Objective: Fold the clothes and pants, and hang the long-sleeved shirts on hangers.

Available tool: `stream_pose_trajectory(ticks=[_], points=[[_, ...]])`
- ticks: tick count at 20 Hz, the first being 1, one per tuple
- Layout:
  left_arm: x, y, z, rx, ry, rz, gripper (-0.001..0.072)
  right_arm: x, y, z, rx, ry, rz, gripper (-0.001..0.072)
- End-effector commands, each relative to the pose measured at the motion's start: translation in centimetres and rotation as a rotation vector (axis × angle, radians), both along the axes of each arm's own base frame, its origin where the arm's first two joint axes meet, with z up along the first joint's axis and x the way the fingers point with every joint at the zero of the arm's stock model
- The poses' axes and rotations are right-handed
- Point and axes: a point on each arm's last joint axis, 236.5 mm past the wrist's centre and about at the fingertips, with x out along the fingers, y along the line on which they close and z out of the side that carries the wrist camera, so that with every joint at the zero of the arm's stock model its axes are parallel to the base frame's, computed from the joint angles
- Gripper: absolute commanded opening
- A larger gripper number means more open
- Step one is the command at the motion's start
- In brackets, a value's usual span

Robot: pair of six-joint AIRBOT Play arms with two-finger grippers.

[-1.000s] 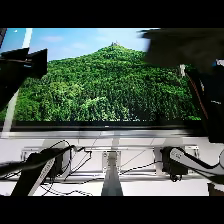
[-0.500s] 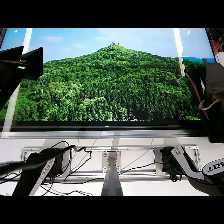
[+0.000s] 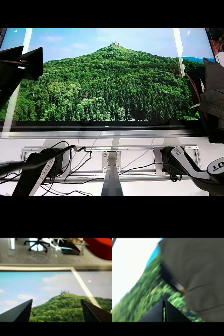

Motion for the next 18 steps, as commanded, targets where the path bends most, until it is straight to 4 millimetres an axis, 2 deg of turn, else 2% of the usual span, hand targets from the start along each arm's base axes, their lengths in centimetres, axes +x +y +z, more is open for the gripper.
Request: stream_pose_trajectory(ticks=[1,3,5,7,9,10,11,13,18], points=[[0.0,0.0,0.1,0.0,-0.002,0.001,0.0685,6.1,8.4,-1.5,-0.034,0.031,0.382,0.0021],[0.0,0.0,0.1,0.0,-0.002,0.001,0.0686,9.2,15.4,-2.6,-0.07,0.042,0.618,0.0021],[0.0,0.0,0.1,0.0,-0.002,0.001,0.0685,10.8,22.5,-3.5,-0.169,0.047,0.883,0.0021],[0.0,0.0,0.1,0.0,-0.002,0.001,0.0685,10.9,29.2,-4.2,-0.318,0.033,1.161,0.0021],[0.0,0.0,0.1,0.0,-0.002,0.001,0.0685,10.3,33.4,-4.9,-0.476,0.022,1.368,0.0021],[0.0,0.0,0.1,0.0,-0.002,0.001,0.0685,10.4,34.5,-5.1,-0.539,0.023,1.403,0.0021],[0.0,0.0,0.1,0.0,-0.002,0.001,0.0685,10.6,34.8,-5.1,-0.568,0.035,1.378,0.002],[0.0,0.0,0.1,0.0,-0.002,0.001,0.0685,11.2,34.3,-5.0,-0.561,0.062,1.27,0.002],[0.0,0.0,0.1,0.0,-0.002,0.001,0.0686,11.2,34.3,-5.1,-0.549,0.061,1.266,0.0021]])
